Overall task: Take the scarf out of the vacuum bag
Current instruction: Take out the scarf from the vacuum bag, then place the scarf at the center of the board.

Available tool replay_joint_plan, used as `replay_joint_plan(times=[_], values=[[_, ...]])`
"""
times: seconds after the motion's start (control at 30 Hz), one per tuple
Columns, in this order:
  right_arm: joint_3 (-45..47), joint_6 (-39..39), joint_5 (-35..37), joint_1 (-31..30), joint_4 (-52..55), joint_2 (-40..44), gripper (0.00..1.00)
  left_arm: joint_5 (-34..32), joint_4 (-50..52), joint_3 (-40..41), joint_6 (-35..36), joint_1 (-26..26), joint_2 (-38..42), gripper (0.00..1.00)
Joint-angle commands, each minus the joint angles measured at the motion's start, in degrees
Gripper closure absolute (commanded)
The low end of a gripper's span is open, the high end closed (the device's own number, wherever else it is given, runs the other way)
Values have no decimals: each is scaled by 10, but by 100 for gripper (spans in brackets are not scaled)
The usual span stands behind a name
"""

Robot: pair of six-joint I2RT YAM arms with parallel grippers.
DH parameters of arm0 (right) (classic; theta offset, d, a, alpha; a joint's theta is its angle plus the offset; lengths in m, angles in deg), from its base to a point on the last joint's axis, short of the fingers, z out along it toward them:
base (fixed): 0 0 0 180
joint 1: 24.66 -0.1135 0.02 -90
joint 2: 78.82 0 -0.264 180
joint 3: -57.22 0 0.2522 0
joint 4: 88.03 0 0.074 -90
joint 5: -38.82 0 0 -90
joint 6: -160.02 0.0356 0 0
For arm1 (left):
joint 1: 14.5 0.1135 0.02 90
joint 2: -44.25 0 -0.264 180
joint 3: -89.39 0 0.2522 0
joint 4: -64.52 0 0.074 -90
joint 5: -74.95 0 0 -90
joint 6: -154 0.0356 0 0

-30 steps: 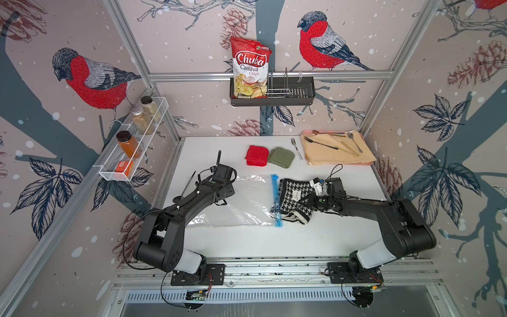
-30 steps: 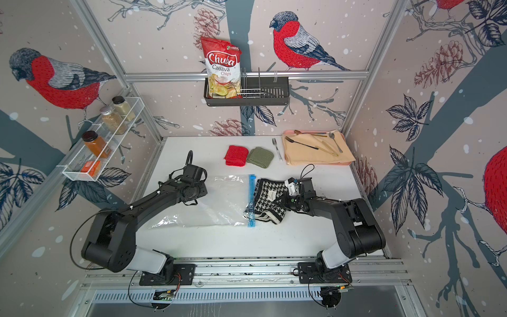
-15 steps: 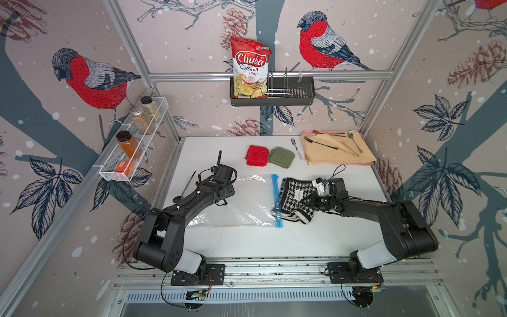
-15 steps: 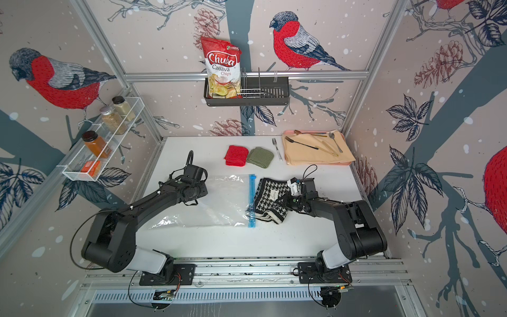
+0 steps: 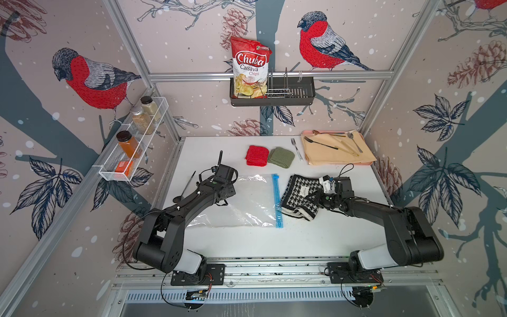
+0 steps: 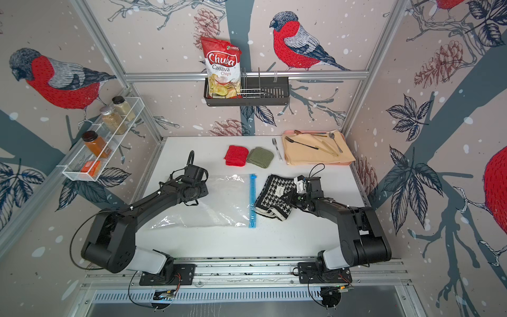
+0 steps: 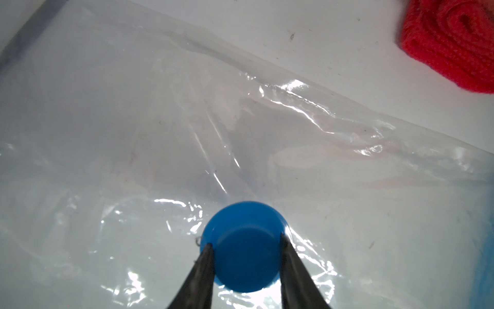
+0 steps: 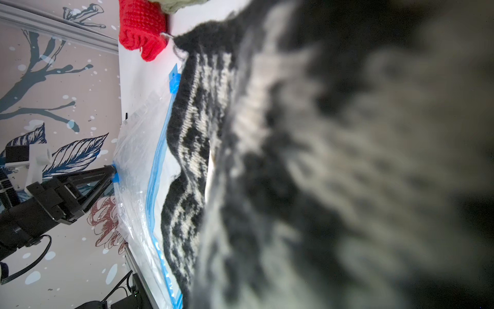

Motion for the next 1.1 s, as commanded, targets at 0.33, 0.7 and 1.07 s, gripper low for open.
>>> replay_joint_plan(times=[0.33, 0.7, 1.07], values=[[-4, 17, 14, 34, -24, -24, 100, -20, 3, 1, -12, -8, 0, 90], [0, 38, 32, 68, -28, -14, 100, -20, -4, 0, -19, -18, -8, 89], [9, 55, 45, 92, -35, 1, 100, -20, -8, -6, -21, -26, -12, 90]])
